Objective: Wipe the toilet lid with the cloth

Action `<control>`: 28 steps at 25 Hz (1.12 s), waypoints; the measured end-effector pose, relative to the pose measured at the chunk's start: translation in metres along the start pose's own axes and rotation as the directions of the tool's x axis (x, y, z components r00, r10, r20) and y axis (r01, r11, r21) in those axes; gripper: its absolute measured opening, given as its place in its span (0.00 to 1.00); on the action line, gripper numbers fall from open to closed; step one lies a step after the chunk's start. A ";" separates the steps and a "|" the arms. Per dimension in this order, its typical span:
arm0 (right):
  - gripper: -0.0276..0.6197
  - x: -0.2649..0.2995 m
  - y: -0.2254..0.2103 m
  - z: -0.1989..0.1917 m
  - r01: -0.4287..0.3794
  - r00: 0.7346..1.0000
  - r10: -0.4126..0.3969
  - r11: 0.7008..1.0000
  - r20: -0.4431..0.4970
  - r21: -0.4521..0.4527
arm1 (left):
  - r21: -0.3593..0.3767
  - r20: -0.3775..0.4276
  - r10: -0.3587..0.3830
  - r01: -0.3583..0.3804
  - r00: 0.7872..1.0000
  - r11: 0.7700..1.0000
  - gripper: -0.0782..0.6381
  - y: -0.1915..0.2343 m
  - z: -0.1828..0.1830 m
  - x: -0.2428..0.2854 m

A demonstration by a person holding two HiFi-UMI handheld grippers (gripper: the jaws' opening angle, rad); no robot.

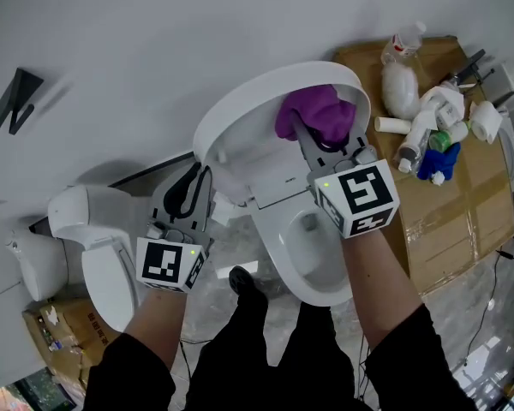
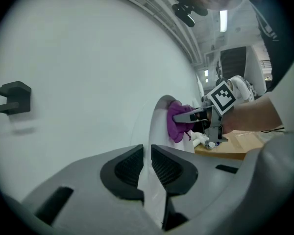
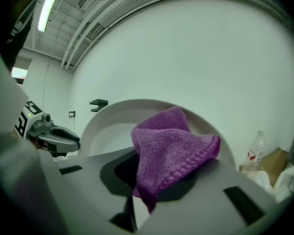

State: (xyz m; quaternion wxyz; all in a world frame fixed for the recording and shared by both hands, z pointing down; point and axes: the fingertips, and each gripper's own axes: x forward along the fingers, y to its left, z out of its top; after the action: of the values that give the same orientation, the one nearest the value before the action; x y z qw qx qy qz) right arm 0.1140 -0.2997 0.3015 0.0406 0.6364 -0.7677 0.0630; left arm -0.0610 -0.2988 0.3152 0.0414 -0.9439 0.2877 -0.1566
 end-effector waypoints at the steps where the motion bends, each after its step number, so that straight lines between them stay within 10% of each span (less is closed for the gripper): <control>1: 0.13 -0.004 -0.014 -0.003 0.028 1.000 -0.028 1.000 -0.003 0.010 | 0.003 0.001 0.000 0.000 1.000 1.000 0.18 0.000 0.001 0.000; 6: 0.13 -0.002 -0.020 -0.007 0.050 0.999 -0.051 0.998 0.013 0.027 | -0.003 0.000 0.005 -0.005 1.000 1.000 0.18 0.002 0.002 0.001; 19: 0.13 0.051 0.155 -0.020 -0.274 0.962 0.275 0.960 -0.005 -0.049 | -0.052 0.028 -0.030 0.032 0.999 0.998 0.17 0.005 0.002 0.002; 28: 0.13 0.038 0.077 -0.043 -0.166 0.986 0.165 0.985 -0.023 -0.038 | -0.090 0.037 0.019 -0.015 0.999 0.996 0.17 0.011 0.001 0.004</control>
State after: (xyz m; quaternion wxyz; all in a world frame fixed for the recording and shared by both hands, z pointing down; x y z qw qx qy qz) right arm 0.0300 -0.3161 0.3460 0.0555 0.5687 -0.8187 0.0574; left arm -0.0636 -0.3103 0.3130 0.0057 -0.9452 0.3016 -0.1251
